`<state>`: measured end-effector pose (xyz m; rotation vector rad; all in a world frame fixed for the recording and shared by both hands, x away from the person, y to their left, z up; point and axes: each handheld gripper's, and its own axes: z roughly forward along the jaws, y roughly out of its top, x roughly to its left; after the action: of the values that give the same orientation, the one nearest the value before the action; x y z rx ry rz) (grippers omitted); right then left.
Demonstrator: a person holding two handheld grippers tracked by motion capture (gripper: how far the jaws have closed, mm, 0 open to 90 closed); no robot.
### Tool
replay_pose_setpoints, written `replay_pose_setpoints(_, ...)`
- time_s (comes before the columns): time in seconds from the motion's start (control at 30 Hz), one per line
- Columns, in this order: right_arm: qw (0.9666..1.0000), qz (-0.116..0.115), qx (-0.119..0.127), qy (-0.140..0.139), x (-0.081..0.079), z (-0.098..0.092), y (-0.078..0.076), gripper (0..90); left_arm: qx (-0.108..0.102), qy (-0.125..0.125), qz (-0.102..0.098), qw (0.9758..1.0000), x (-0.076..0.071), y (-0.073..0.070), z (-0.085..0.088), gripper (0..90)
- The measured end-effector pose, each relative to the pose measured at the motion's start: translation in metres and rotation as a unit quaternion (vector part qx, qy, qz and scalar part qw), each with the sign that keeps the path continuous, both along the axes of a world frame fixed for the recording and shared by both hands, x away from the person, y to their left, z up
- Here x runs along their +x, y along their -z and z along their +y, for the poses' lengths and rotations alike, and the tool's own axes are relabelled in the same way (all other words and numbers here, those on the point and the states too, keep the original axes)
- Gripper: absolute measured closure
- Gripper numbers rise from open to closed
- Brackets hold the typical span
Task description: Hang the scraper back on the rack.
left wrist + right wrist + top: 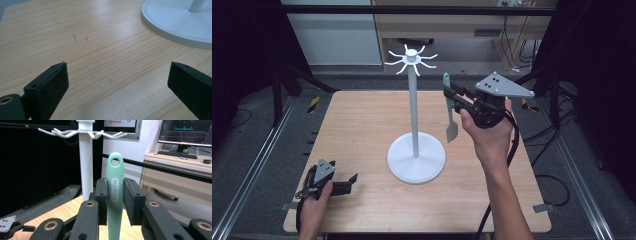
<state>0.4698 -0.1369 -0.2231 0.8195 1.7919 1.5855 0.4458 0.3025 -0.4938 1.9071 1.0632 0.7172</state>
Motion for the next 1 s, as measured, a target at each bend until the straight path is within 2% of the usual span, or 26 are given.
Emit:
replay_pose_setpoints(0.13,0.9999,-0.011,-0.007,0.000,-0.004,0.003,-0.003,74.2,-0.001,0.001,0.000,1.0000,0.000,0.000,0.000,2.9)
replay_pose_setpoints(0.63,0.9997,-0.023,-0.006,-0.011,-0.004,0.009,-0.015,74.2,0.000,0.000,0.000,1.0000,0.000,0.000,0.000,2.9)
replay_pose_setpoints(1.0,0.9996,-0.020,-0.004,-0.021,0.000,0.013,-0.021,74.2,-0.002,0.000,0.000,1.0000,0.000,0.000,0.000,2.9)
